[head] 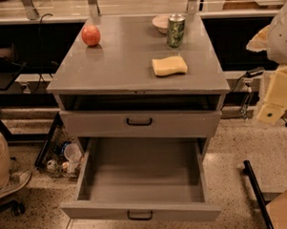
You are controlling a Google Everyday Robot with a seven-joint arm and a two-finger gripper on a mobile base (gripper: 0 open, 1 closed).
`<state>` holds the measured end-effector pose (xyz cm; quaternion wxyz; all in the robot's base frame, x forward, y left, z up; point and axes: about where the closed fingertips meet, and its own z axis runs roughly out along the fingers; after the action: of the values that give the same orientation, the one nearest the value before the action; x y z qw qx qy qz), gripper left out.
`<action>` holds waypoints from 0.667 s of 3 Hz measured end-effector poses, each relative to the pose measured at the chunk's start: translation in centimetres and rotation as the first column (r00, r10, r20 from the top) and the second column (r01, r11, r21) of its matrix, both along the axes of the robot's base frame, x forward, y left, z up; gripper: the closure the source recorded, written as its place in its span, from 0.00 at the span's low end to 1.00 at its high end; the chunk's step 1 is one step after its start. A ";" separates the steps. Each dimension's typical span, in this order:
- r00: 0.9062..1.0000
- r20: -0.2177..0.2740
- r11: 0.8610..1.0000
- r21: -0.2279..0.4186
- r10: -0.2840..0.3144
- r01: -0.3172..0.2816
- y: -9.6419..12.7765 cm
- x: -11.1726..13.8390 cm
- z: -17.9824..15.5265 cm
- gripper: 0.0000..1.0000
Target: Place sponge into middle drawer
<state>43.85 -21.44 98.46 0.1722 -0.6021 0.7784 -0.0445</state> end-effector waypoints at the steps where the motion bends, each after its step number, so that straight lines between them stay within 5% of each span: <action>1: 1.000 0.000 1.000 0.000 0.000 0.000 0.0 0.0 0.0 0.00; 2: 0.998 0.036 0.996 0.069 -0.051 0.048 -1.3 3.9 -0.4 0.00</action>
Offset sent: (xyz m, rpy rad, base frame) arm 0.1411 -0.0510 -0.0136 0.2477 -0.1221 -0.1816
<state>47.72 -22.72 98.10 0.2061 -0.5754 0.7908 -0.0335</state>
